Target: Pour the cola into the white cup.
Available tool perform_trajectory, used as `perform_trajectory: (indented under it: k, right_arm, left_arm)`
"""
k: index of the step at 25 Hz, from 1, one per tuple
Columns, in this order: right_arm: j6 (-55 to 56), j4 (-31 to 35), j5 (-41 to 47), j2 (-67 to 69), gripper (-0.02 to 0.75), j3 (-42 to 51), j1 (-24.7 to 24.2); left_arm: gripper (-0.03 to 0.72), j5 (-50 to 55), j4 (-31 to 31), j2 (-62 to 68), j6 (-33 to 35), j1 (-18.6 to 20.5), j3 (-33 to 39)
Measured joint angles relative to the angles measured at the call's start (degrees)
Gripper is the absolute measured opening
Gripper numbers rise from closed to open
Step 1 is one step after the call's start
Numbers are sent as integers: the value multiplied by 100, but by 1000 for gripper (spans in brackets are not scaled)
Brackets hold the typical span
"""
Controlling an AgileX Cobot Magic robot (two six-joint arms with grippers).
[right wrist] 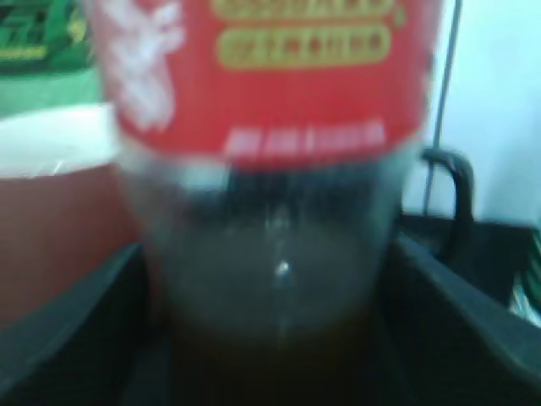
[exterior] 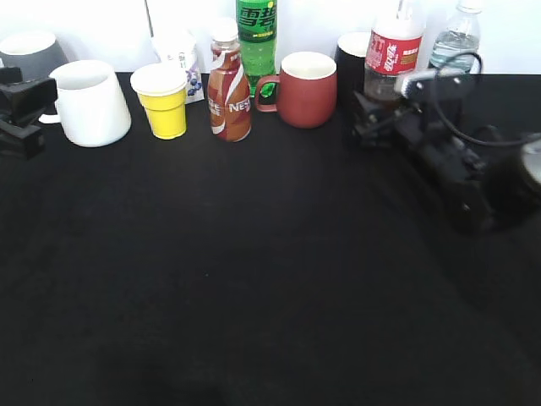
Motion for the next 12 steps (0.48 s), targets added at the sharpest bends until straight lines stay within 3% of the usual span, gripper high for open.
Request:
perform_trajectory:
  k: [3,4,5,8,10,12]
  right_arm:
    - [30,-1,286,-857,659,721,0]
    - [114,-72,995,-1351,659,823,0]
    - [363,-249,1992,-1834,657,859,0]
    - [1050,-641,5875,-3204,629,859,0]
    - [1116,-588,8300,-3869,605,800,0]
    - [981,-327,10258,-4338,584,595,0]
  left_arm:
    - [327,427,-12,-183,0,0,0]
    - [327,692,-30,-377,0,0,0]
    - [327,1296,-89,-594,0,0,-93]
    - [328,4561,-360,-1107,-6,0,-956]
    - [329,6433,-673,-1195,-6,0,-1506]
    - [377,7856,-1154,-1205,9,0,-1908]
